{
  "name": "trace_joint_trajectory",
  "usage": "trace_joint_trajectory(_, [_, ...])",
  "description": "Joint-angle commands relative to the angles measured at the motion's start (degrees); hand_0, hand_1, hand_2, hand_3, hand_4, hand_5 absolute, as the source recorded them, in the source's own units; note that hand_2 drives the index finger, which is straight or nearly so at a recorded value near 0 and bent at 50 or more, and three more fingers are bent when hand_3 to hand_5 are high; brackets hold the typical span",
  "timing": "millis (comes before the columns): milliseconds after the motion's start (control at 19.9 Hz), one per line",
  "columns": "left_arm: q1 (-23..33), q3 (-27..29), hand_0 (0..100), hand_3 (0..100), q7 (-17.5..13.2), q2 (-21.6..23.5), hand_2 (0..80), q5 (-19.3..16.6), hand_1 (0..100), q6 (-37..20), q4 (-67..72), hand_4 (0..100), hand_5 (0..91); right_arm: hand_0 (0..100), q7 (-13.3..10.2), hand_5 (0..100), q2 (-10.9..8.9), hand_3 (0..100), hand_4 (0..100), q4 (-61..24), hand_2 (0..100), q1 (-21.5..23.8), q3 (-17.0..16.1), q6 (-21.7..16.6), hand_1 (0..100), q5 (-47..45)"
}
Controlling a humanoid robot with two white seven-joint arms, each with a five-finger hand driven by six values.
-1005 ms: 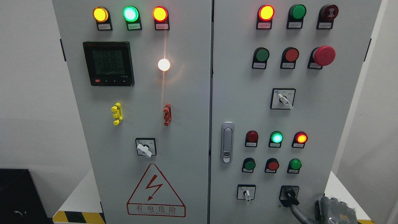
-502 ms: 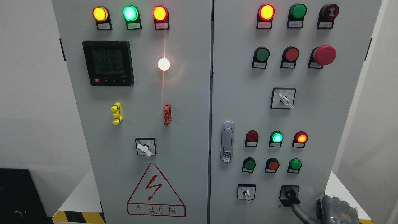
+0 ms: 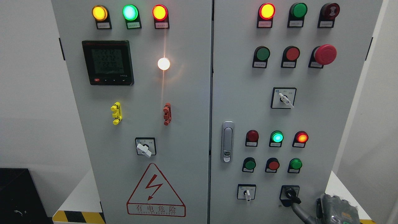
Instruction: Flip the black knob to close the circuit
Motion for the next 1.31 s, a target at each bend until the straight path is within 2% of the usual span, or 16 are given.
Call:
trace_joint_trajectory(0, [0.0,0.0,12,0,-0.2,0.0,0.0,0.0,56,0.0,0.0,0,0.0,0,-0.3,94,0.89,100,97,-1.3,94,0.5,0.5,-0.5,0,0.1])
trace_joint_trajectory(201, [0.0,-0.1,12,0,-0.3,0.0,0.0,0.0,56,0.0,-0.1,0,0.0,0,-0.4,94,0.98,100,97,-1.3,94,1.0,1.2,-1.4,0,0.2])
trace_joint_trajectory(653, [0.0,0.0,12,0,-0.3,0.0,0.0,0.0,56,0.0,0.0,0,0.0,0,-1.5,94,2.21,100,97,-1.0,94,2.4,6.8,-1.7,0,0.2])
trace_joint_trajectory(1105, [0.0,-0.1,12,0,-0.3,0.0,0.0,0.0,56,0.0,0.0,0,0.0,0,-2.4,94,2.3,100,97,-4.3,93,3.7,7.6,-1.6,0,0.2])
trace_joint_trajectory(1256, [0.0,0.0,12,0,-0.3,0.0,0.0,0.0,56,0.0,0.0,0,0.0,0,-2.5,94,2.21,100,97,-7.7,92,5.8,7.6,-1.5,0,-0.7])
